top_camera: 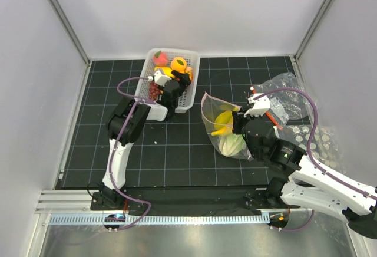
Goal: Place the food in the zip-top bag and seal the zipper
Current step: Pick up the fake vegetable from the bin.
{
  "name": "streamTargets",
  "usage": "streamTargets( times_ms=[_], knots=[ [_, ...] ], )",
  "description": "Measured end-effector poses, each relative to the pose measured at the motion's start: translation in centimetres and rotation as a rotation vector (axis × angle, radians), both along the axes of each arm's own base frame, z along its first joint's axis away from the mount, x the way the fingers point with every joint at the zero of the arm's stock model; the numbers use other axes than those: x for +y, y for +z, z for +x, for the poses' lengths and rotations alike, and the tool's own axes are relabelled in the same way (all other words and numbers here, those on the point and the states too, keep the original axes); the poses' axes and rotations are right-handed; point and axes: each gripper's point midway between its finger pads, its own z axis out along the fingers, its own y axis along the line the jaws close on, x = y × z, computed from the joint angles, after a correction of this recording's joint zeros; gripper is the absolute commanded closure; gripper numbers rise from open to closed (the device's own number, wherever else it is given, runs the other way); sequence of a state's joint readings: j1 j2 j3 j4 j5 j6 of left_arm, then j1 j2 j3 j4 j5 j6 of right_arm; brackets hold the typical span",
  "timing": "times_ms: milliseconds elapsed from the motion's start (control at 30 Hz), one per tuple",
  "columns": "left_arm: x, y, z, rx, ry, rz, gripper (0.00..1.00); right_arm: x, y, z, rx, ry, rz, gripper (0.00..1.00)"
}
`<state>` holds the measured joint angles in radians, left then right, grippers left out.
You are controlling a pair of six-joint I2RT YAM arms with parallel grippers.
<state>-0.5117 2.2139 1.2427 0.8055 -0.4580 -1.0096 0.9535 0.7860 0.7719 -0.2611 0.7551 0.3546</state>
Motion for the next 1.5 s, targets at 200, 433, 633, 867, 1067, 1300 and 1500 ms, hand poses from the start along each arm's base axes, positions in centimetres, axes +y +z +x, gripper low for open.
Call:
streamTargets(
  times_ms=[200, 433, 633, 867, 1067, 1300, 1500],
  knots=[
    [-0.9, -0.1, 1.0, 0.004, -0.015, -0.009, 0.37, 0.0, 0.0, 0.0, 0.000, 0.000, 0.000, 0.99],
    [-1.5, 0.3, 1.7, -0.013, -0.030, -0.013, 0.61, 0.0, 0.0, 0.0, 0.000, 0.000, 0.000, 0.99],
    [-0.8, 0.0, 0.6, -0.011, -0.053, 0.044, 0.67, 0.0, 0.0, 0.0, 0.000, 0.000, 0.000, 0.99],
    [0.8, -0.1, -3.4, 0.029, -0.115, 0.133, 0.72, 0.0, 0.0, 0.0, 0.000, 0.000, 0.000, 0.99],
    [1.9, 4.3, -6.1, -0.031, -0.143, 0.152, 0.73, 0.1, 0.0, 0.0, 0.001, 0.002, 0.004, 0.99],
    [2.2, 6.6, -7.1, -0.071, -0.155, 0.155, 0.18, 0.1, 0.0, 0.0, 0.001, 0.002, 0.005, 0.99],
    [0.7, 6.2, -5.3, -0.006, -0.193, 0.212, 0.07, 0.1, 0.0, 0.0, 0.002, 0.001, 0.005, 0.99]
  ],
)
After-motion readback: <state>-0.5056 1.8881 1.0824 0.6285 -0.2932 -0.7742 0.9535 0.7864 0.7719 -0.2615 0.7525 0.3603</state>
